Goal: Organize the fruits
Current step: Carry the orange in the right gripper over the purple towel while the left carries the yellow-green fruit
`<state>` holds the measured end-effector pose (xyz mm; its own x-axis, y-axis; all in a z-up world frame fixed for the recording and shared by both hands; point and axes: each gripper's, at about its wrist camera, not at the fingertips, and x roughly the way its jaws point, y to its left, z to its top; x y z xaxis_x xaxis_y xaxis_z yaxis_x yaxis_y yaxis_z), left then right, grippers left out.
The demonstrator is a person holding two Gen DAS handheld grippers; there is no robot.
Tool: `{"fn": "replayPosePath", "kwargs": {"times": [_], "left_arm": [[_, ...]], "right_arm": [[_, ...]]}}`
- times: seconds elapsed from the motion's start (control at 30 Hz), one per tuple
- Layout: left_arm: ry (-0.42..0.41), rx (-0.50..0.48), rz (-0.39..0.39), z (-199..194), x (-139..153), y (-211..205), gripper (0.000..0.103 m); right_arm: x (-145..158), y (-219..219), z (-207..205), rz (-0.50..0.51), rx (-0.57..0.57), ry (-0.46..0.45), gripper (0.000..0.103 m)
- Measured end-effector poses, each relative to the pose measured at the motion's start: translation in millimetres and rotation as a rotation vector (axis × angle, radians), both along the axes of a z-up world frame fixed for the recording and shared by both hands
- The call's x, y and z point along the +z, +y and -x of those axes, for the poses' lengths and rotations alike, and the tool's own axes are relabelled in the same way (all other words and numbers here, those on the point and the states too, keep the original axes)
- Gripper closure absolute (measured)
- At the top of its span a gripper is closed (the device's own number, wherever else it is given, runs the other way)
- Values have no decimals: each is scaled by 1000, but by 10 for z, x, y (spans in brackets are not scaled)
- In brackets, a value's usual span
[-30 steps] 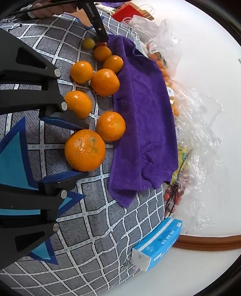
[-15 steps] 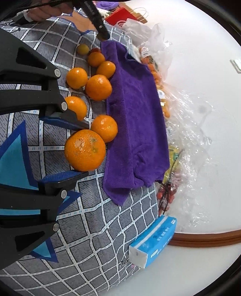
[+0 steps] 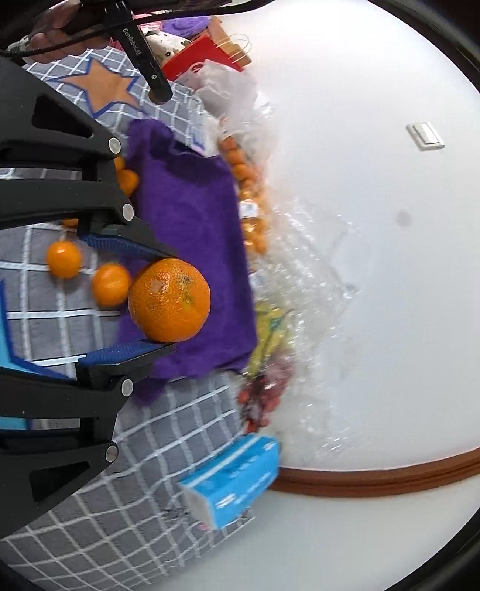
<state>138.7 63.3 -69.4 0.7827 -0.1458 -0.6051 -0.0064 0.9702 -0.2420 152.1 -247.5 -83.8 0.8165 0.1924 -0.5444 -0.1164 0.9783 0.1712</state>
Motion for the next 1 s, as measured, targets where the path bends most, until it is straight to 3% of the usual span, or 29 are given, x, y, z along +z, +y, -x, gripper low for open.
{"fn": "replayPosePath", "kwargs": {"times": [0.17,0.33,0.47,0.63,0.77,1.0], "left_arm": [[-23,8,9,-198,242,-58,76],[-34,10,-13,-474,278,-204,76],[-21,15,-11,-702,131,-276,76],[-3,18,-11,-908,-181,-283,76],[2,23,26,-957,-393,-249,76],[-76,34,32,-913,-470,-174,76]], "right_arm": [[114,63,-265,-16,25,-14,61],[162,160,-567,-9,45,-14,61],[73,212,-748,6,52,-10,61],[-248,245,-949,11,60,43,61],[-370,210,-976,43,51,49,61],[-501,120,-1034,11,46,57,61]]}}
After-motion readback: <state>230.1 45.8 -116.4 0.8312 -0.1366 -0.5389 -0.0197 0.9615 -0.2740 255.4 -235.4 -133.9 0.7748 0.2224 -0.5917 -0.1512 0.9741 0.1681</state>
